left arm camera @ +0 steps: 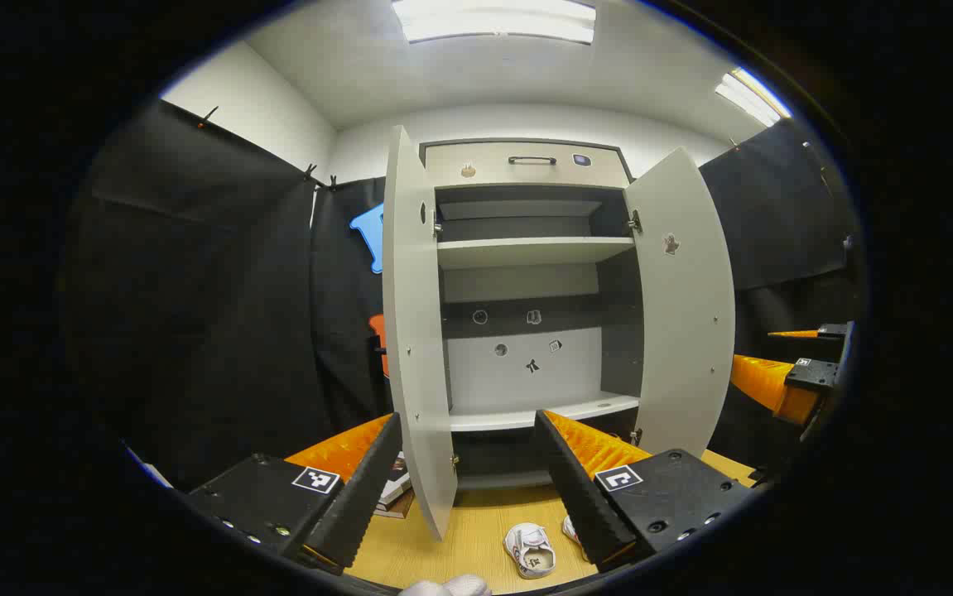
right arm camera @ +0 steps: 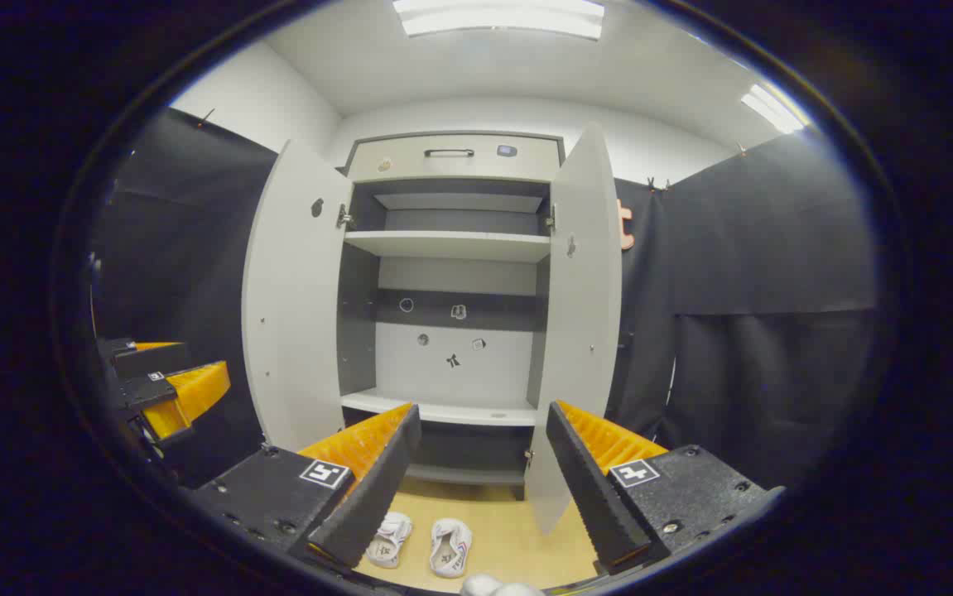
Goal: Grab one shoe with the right hand and put it into the shoe cabinet, grab the other shoe with the left hand and put it into the shoe cabinet; then close the right door with the right hand and the left door with the left hand.
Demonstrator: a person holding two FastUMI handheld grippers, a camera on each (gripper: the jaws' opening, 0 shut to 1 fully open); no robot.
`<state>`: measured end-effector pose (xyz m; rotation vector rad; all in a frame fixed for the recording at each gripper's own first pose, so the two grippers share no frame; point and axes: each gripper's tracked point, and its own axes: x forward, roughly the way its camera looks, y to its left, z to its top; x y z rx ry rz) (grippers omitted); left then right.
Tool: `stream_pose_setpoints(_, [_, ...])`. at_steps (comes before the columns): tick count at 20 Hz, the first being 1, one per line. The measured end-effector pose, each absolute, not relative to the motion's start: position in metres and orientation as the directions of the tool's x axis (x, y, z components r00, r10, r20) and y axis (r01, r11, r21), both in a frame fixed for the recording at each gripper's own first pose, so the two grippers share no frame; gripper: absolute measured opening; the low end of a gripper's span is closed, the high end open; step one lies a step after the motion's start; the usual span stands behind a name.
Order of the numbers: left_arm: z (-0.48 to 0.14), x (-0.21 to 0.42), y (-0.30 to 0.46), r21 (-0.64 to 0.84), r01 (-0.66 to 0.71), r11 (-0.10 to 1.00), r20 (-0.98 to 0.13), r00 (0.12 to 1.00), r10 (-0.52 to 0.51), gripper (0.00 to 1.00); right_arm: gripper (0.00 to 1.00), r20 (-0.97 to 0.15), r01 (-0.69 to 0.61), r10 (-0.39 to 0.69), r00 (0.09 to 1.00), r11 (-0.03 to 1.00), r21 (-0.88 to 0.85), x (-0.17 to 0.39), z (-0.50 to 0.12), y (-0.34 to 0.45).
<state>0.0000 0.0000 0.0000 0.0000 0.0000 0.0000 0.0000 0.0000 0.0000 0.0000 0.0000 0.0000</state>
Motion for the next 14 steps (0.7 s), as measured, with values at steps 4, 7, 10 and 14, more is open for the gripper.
stream_pose_setpoints(4, [0.000, -0.001, 0.000, 0.006, 0.000, 1.000, -0.001, 1.000, 0.000, 0.96, 0.99, 0.001, -0.007, 0.007, 1.000, 1.000, 0.007, 0.002, -0.001, 0.001])
stream_pose_setpoints(7, [-0.001, 0.000, 0.000, 0.010, 0.000, 1.000, -0.003, 1.000, 0.000, 0.96, 0.99, -0.008, -0.009, 0.010, 1.000, 1.000, 0.011, 0.002, -0.006, 0.000])
stream_pose_setpoints(10, [-0.002, -0.001, 0.001, 0.010, -0.004, 1.000, -0.005, 1.000, 0.004, 0.96, 0.99, -0.017, -0.005, 0.006, 1.000, 1.000, 0.015, 0.005, -0.010, -0.003])
stream_pose_setpoints(14, [-0.005, -0.001, 0.001, 0.006, -0.011, 1.000, -0.012, 1.000, 0.011, 0.96, 0.99, -0.063, -0.015, 0.016, 0.998, 1.000, 0.020, 0.008, -0.037, -0.001])
